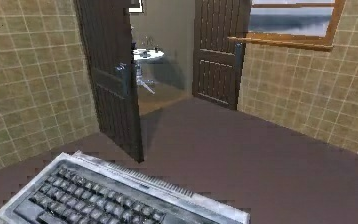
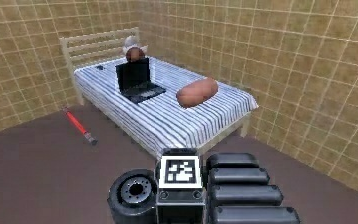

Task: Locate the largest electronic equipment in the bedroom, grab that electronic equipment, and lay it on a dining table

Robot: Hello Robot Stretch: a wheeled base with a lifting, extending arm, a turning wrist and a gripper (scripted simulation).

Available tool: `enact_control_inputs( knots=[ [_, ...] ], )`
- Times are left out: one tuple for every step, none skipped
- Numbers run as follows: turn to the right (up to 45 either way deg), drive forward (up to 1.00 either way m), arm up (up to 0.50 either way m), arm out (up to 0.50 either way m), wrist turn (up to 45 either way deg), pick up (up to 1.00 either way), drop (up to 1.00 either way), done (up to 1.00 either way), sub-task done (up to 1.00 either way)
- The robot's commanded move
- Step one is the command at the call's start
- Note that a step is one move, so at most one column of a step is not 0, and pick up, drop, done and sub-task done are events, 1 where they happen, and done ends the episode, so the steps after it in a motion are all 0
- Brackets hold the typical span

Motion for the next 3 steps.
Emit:
enact_control_inputs(
  knots=[
    [6.0,0.0,0.0,0.0,0.0,0.0,0.0,0.0,0.0],
    [0.0,1.0,0.0,0.0,0.0,0.0,0.0,0.0,0.0],
    [3.0,0.0,0.0,0.0,0.0,0.0,0.0,0.0,0.0]
  ],
)
